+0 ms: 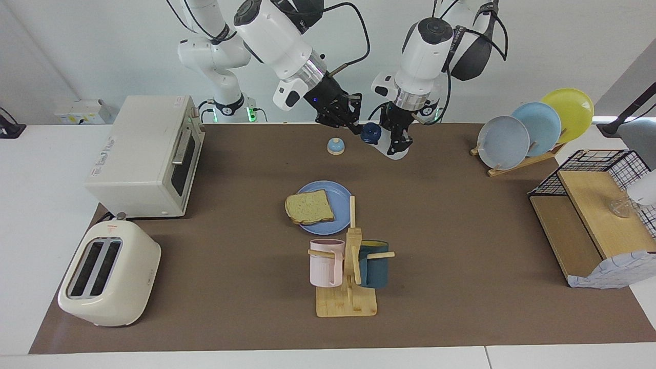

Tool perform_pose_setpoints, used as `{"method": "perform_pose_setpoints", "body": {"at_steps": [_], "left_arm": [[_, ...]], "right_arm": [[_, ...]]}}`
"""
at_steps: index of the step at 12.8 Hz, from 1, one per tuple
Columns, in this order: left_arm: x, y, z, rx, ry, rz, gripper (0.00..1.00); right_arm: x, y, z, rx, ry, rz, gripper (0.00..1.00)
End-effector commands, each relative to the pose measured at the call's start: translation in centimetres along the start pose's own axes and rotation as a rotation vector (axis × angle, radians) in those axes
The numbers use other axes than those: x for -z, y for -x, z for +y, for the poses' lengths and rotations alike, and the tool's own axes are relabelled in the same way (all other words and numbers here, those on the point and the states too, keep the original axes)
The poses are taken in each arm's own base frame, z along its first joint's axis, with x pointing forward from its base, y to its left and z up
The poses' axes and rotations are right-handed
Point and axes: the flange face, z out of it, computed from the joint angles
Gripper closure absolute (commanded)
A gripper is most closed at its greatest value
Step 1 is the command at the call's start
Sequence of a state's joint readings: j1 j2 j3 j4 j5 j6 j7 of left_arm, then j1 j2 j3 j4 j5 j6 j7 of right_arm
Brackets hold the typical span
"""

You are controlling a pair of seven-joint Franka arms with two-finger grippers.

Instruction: Put bread on plate and add seasoning

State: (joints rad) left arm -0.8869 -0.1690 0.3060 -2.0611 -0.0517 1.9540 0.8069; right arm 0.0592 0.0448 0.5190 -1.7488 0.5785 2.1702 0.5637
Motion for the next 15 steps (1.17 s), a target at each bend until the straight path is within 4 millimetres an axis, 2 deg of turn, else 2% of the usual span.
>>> {"method": "perform_pose_setpoints", "body": {"at_steps": [1,3,7,10,12,15], "left_arm": [[-0.1,0.6,0.7,-0.015,0.0,-0.008,1.0],[-0.1,0.6,0.7,-0.015,0.0,-0.008,1.0],[-0.2,0.5,0.7,-0.018,0.001,-0.01,1.0],[-0.4,0.6,0.7,-0.015,0.003,-0.01,1.0],[-0.4,0.7,0.7,-0.015,0.003,-0.011,1.0],[-0.6,1.0,0.6,-0.012,0.008,-0.015,1.0]], "right_arm": [[1.0,-0.6,0.5,-0.021,-0.006,-0.005,1.0],[1.8,-1.5,1.2,-0.049,-0.004,-0.008,1.0],[3.2,-2.3,0.8,-0.125,-0.074,-0.016,1.0],[3.8,-3.3,1.6,-0.156,-0.09,-0.011,1.0],[5.0,-4.5,2.9,-0.212,-0.123,-0.029,1.0],[4.7,-4.1,4.0,-0.115,-0.067,-0.021,1.0]]}}
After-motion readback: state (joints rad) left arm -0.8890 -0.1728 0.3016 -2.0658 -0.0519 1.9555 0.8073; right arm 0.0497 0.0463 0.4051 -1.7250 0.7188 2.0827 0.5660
